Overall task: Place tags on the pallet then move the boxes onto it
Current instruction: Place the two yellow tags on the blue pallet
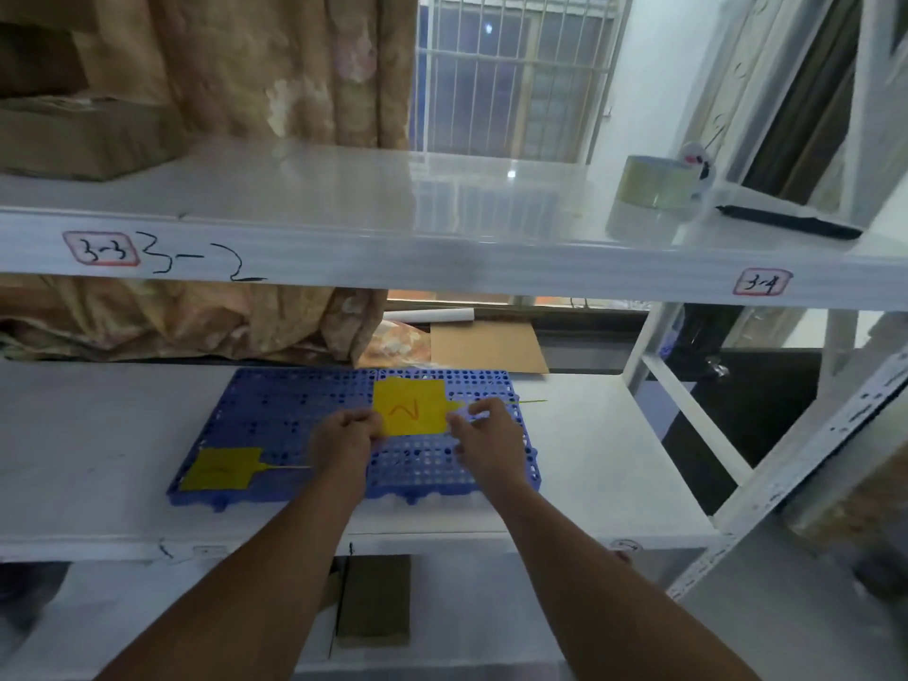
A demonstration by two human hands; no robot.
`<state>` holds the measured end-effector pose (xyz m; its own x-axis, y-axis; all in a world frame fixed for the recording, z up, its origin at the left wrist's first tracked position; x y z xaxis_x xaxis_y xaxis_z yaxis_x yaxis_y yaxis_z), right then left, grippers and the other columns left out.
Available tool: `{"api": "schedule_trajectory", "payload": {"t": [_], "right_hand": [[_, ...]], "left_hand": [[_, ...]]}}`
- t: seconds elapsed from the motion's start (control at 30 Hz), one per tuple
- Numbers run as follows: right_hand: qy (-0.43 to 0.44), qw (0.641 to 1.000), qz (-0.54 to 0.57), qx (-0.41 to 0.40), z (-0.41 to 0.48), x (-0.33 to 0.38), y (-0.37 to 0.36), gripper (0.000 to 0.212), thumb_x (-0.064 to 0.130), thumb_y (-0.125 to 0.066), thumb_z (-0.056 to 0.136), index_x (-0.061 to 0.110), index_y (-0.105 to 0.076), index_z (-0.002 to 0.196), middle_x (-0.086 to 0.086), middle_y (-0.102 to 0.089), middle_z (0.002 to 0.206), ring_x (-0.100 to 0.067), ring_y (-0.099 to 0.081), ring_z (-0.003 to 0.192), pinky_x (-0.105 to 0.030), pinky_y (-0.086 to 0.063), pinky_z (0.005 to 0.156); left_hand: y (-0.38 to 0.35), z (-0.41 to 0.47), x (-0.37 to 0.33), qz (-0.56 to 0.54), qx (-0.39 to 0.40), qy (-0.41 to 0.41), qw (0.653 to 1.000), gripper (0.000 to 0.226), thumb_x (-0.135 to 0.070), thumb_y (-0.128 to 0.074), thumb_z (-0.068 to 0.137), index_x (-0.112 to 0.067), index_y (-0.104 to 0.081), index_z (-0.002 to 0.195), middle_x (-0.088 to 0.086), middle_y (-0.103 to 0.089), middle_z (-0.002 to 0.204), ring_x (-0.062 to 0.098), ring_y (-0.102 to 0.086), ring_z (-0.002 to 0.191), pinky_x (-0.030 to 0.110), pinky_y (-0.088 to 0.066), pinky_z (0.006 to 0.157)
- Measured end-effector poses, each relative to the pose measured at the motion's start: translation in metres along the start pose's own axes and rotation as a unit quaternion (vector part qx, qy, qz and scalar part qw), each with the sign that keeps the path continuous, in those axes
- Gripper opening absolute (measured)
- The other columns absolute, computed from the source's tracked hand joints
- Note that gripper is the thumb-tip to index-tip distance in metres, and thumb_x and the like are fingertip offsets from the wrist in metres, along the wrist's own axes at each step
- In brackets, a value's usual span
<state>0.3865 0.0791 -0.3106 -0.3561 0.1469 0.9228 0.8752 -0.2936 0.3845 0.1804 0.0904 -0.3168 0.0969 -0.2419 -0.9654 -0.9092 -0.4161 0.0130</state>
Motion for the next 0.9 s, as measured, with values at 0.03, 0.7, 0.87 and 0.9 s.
{"api": "schedule_trajectory", "payload": {"t": [0.03,0.7,0.87,0.9], "right_hand": [[-0.018,1.000,0.018,0.012,0.003,-0.005,-0.004,0.023,0.032,-0.076,0.085,0.027,-0.056,0.094,-0.005,-0.074,0.082,-0.019,-0.072,0.058,-0.049,-0.062,0.068],[-0.004,0.932,-0.353,0.089,0.034,-0.058,-0.086,0.020,0.010,-0.054,0.095,0.003,-0.062,0.111,-0.019,-0.066,0.113,-0.038,-0.064,0.108,-0.038,-0.049,0.078],[-0.004,0.919,-0.385,0.089,0.041,-0.063,-0.091,0.023,0.008,-0.052,0.097,0.002,-0.062,0.117,-0.018,-0.064,0.120,-0.036,-0.063,0.111,-0.039,-0.051,0.084],[-0.006,0.916,-0.391,0.089,0.040,-0.064,-0.091,0.025,0.008,-0.051,0.097,0.003,-0.062,0.119,-0.018,-0.063,0.122,-0.036,-0.063,0.113,-0.039,-0.051,0.085]], "left_hand": [[-0.004,0.002,0.007,0.001,-0.001,0.006,1.000,0.021,-0.006,-0.066,0.094,-0.018,-0.066,0.077,0.004,-0.067,0.079,0.024,-0.066,0.073,0.046,-0.059,0.080],[-0.024,0.062,0.095,0.429,-0.014,-0.086,0.899,0.042,0.006,-0.055,0.083,-0.017,-0.035,0.054,0.006,-0.029,0.054,0.018,-0.025,0.050,0.034,-0.019,0.048],[-0.033,0.075,0.103,0.456,-0.006,-0.101,0.884,0.044,0.006,-0.055,0.085,-0.015,-0.037,0.051,0.010,-0.027,0.050,0.021,-0.029,0.044,0.037,-0.024,0.045],[-0.033,0.076,0.104,0.471,-0.009,-0.099,0.876,0.039,0.004,-0.057,0.086,-0.012,-0.047,0.052,0.018,-0.039,0.052,0.025,-0.044,0.047,0.043,-0.033,0.046]]}}
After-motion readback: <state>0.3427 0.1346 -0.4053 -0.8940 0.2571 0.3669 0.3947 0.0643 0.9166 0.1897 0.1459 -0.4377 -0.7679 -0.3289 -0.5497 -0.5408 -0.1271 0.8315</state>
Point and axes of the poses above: each hand's wrist, its own z-axis towards the middle knuckle, its own y-axis out of the back of the hand, x = y × z, the point moved 5 cm from there along z, towards the middle knuckle
